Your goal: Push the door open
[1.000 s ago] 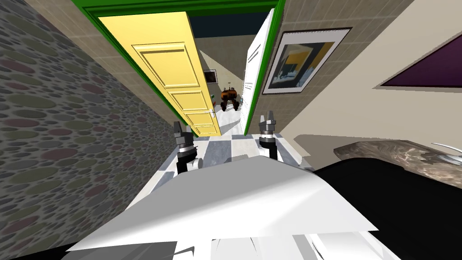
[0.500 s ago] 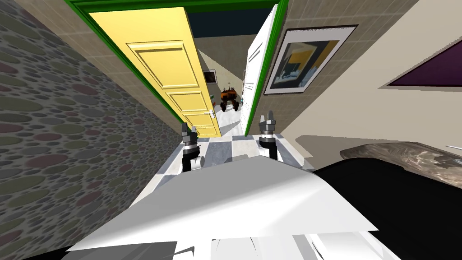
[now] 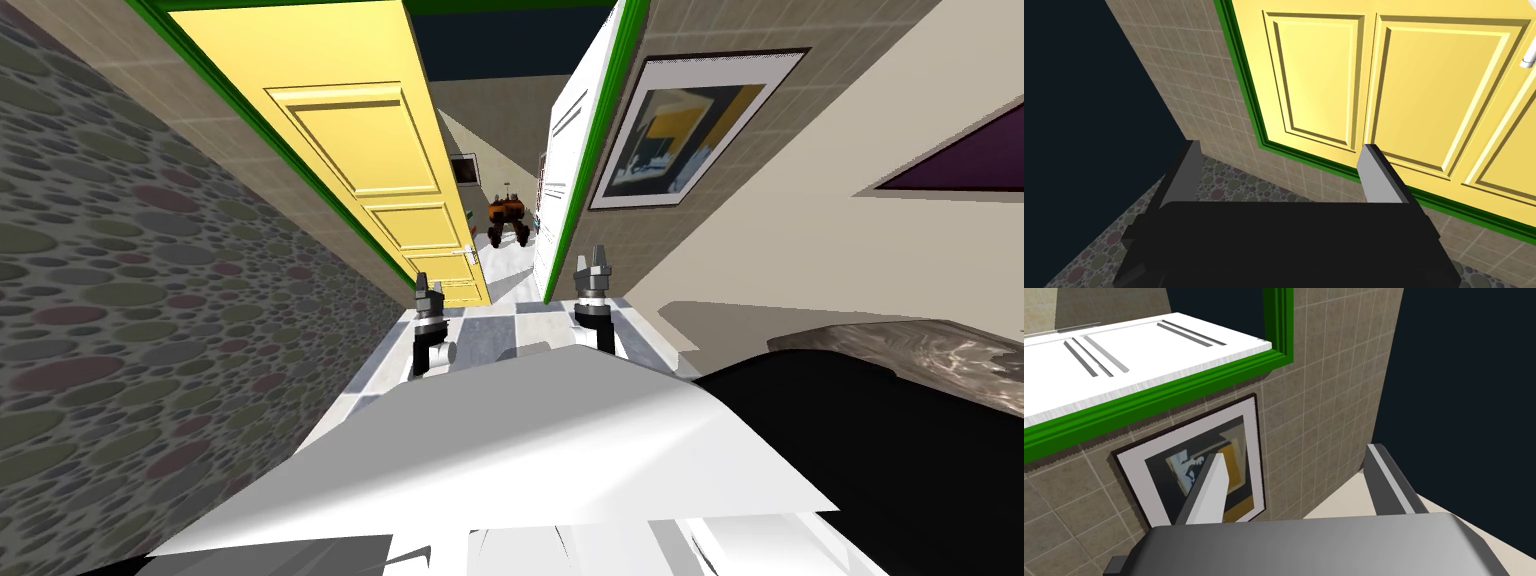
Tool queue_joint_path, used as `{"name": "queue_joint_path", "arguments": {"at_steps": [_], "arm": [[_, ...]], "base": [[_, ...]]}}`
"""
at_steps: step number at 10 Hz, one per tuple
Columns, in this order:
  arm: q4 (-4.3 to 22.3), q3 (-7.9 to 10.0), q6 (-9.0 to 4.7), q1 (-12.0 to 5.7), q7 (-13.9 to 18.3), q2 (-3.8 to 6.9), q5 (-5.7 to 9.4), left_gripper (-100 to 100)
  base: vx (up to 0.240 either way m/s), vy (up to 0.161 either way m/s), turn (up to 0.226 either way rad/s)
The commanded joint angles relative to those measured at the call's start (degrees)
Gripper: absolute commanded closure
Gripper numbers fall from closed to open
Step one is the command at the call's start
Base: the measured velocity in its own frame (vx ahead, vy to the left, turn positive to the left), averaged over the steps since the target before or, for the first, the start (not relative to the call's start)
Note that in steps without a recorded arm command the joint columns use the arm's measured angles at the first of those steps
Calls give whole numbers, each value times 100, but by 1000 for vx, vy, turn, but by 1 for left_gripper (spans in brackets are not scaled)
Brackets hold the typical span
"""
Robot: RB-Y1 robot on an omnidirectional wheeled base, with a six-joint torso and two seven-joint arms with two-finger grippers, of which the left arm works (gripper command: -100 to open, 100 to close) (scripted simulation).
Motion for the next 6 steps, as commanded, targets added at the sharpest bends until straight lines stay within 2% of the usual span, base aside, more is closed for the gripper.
{"name": "queue_joint_path", "arguments": {"at_steps": [1, 5, 6], "arm": [[285, -1, -14, -144, 24, 30, 32, -100], [961, 15, 21, -562, 83, 105, 119, -100], [1000, 15, 21, -562, 83, 105, 119, -100]], "base": [[86, 31, -22], [99, 37, -23], [69, 46, -9]]}}
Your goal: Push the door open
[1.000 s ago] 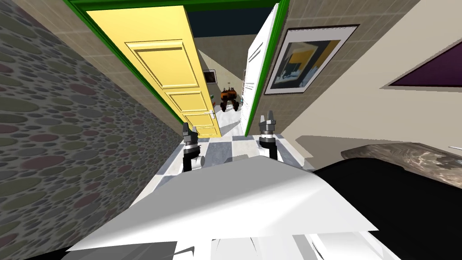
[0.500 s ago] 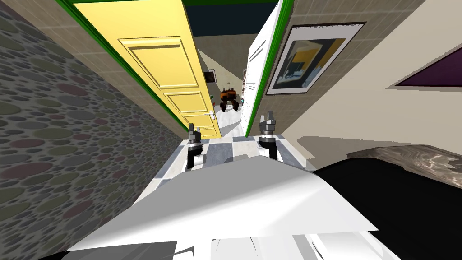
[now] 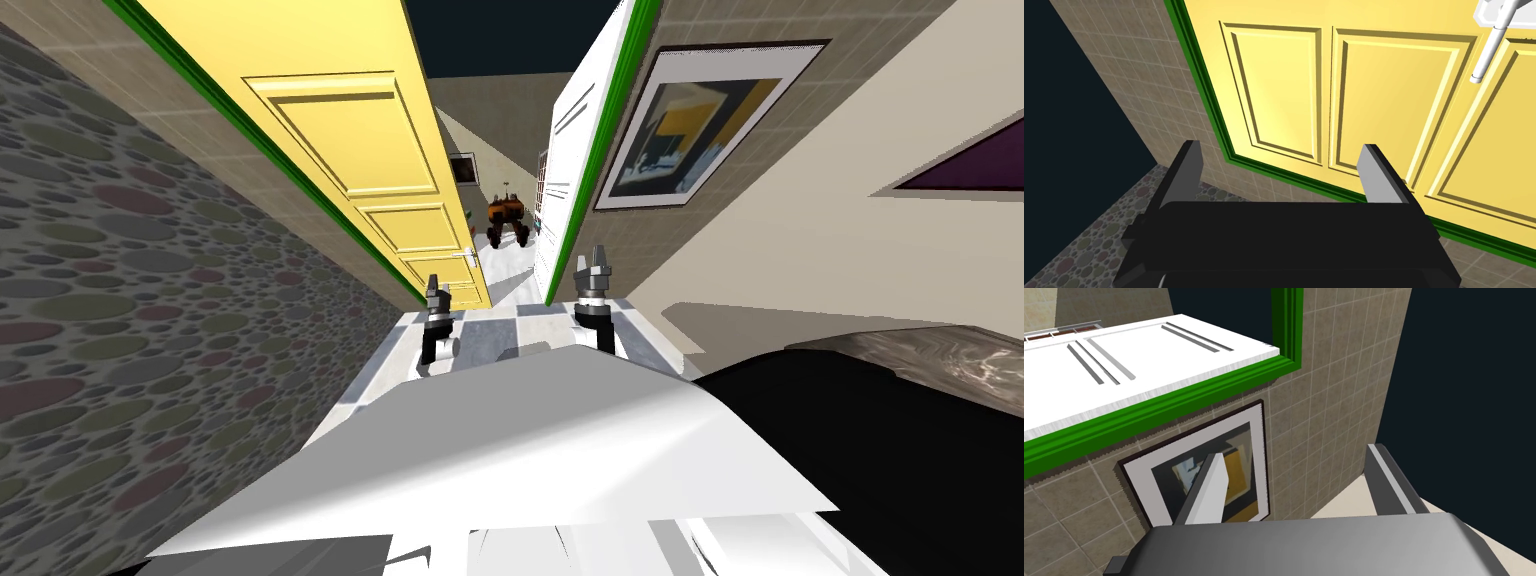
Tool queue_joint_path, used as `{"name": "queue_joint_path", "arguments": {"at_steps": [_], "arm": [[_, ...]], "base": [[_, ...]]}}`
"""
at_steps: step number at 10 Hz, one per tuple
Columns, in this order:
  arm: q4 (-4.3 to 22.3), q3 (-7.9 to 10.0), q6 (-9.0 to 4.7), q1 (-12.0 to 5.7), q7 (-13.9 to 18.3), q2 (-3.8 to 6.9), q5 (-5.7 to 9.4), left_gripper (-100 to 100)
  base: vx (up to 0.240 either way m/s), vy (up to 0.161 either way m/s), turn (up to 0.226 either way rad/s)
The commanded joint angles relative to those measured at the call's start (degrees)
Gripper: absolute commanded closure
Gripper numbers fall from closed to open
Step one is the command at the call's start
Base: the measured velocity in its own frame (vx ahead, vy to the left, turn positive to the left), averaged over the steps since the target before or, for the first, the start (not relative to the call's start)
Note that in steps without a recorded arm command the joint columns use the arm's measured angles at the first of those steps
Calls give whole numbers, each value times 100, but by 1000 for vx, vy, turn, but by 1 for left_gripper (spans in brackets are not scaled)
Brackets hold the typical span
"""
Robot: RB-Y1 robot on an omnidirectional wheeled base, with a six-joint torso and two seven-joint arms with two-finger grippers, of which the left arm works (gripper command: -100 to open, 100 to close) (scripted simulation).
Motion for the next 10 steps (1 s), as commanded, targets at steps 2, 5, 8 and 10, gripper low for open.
{"name": "queue_joint_path", "arguments": {"at_steps": [2, 5, 8, 10], "arm": [[442, 15, 12, -247, 37, 42, 53, -100], [957, 28, 40, -582, 85, 89, 122, -100], [1405, 38, 59, -809, 117, 116, 170, -100], [1793, 47, 78, -1035, 149, 141, 217, -100]], "base": [[67, 42, -18], [104, 42, -27], [58, 41, -15], [93, 42, -26]]}}
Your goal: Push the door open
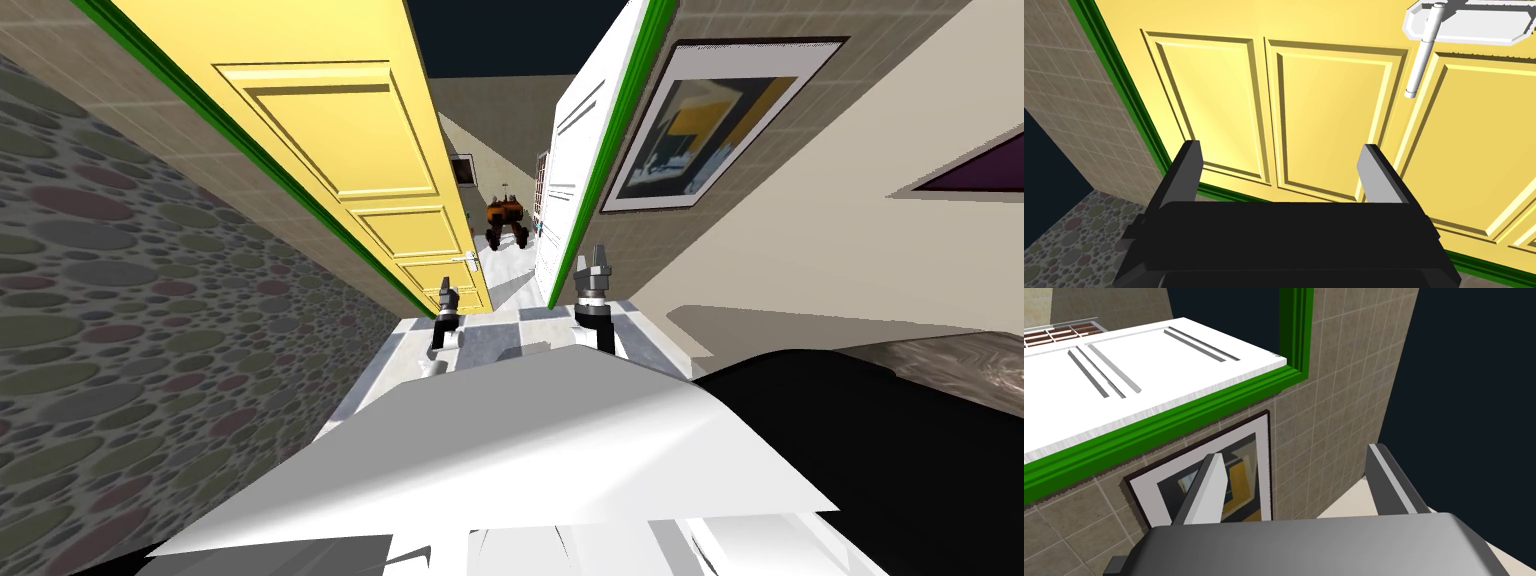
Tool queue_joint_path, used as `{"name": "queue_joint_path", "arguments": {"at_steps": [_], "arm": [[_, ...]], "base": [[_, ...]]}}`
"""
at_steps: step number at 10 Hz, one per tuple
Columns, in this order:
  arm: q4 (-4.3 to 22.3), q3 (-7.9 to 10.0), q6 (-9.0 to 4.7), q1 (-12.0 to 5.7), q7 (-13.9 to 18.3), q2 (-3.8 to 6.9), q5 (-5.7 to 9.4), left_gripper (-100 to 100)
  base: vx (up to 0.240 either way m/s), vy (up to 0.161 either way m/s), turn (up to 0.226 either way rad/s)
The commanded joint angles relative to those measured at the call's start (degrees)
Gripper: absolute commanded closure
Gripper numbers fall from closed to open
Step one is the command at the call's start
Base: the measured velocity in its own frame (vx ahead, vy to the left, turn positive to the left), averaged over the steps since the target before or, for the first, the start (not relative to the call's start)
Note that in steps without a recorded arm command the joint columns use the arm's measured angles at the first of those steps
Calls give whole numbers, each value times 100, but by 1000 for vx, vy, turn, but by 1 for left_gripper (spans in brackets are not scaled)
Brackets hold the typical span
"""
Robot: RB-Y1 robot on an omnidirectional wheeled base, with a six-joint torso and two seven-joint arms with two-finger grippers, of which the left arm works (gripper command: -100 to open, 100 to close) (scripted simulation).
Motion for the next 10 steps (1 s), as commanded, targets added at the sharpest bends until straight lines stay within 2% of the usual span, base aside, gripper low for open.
{"name": "queue_joint_path", "arguments": {"at_steps": [1, 3, 4, 10], "arm": [[249, -2, 61, -147, 22, 11, 35, -100], [575, 7, 80, -374, 54, 33, 82, -100], [636, 7, 80, -374, 54, 33, 82, -100], [1748, 33, 134, -1024, 146, 84, 217, -100]], "base": [[99, 45, -26], [103, 60, -23], [65, 43, -11], [86, 45, -22]]}}
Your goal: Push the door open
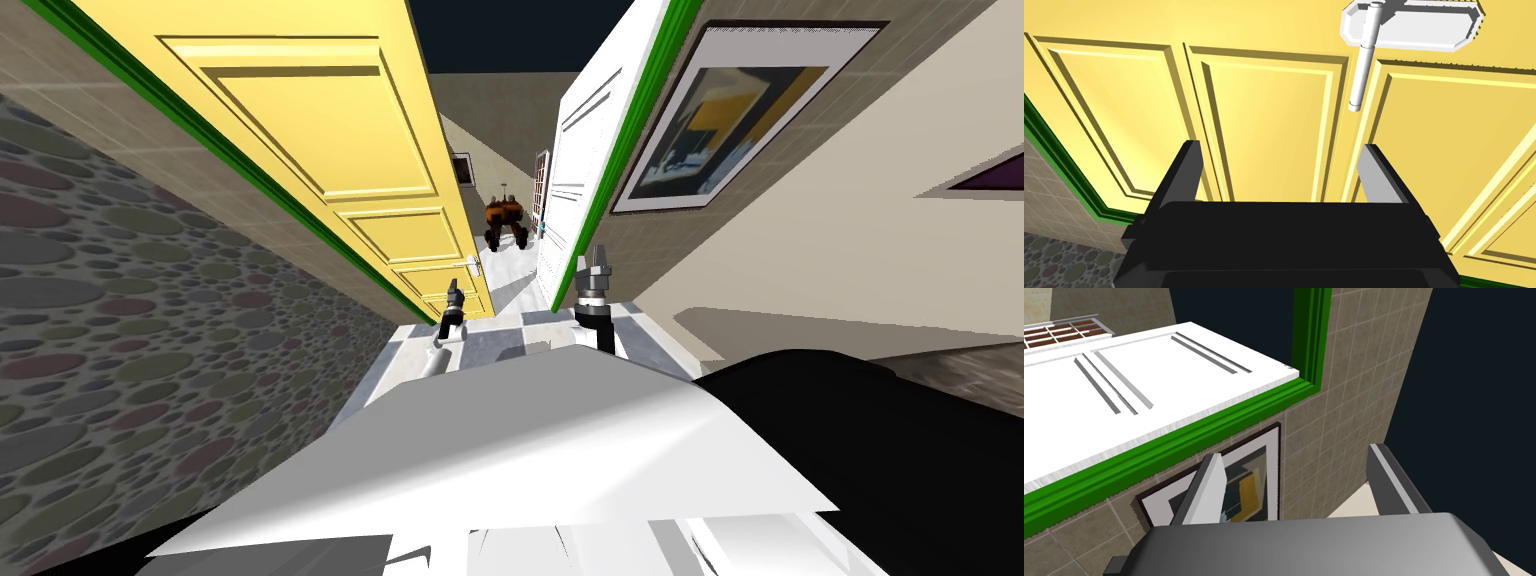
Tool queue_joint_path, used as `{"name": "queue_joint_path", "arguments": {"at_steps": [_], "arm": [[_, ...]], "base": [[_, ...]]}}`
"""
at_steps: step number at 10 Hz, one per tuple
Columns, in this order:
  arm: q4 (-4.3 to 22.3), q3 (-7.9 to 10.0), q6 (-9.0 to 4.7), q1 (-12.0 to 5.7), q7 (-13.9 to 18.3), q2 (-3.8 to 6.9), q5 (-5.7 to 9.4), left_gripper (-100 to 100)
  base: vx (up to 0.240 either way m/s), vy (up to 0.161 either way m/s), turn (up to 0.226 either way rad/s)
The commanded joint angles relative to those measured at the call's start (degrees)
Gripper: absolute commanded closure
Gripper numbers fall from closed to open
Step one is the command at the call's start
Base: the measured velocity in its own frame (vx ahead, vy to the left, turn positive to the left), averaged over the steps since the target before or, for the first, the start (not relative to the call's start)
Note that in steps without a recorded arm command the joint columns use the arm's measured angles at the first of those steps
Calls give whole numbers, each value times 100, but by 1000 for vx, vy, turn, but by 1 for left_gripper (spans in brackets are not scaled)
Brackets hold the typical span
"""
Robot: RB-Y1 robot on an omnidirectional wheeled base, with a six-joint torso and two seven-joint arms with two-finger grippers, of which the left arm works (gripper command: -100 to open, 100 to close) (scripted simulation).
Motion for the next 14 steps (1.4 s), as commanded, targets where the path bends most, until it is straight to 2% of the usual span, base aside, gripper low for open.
{"name": "queue_joint_path", "arguments": {"at_steps": [1, 4, 5, 8, 14], "arm": [[286, 6, -2, -177, 27, 12, 35, -100], [824, 18, 23, -473, 69, 30, 97, -100], [829, 18, 23, -473, 69, 30, 97, -100], [1304, 29, 46, -751, 108, 44, 155, -100], [2073, 47, 83, -1201, 172, 63, 249, -100]], "base": [[87, 62, -26], [102, 40, -21], [56, 30, -8], [69, 42, -18], [87, 39, -17]]}}
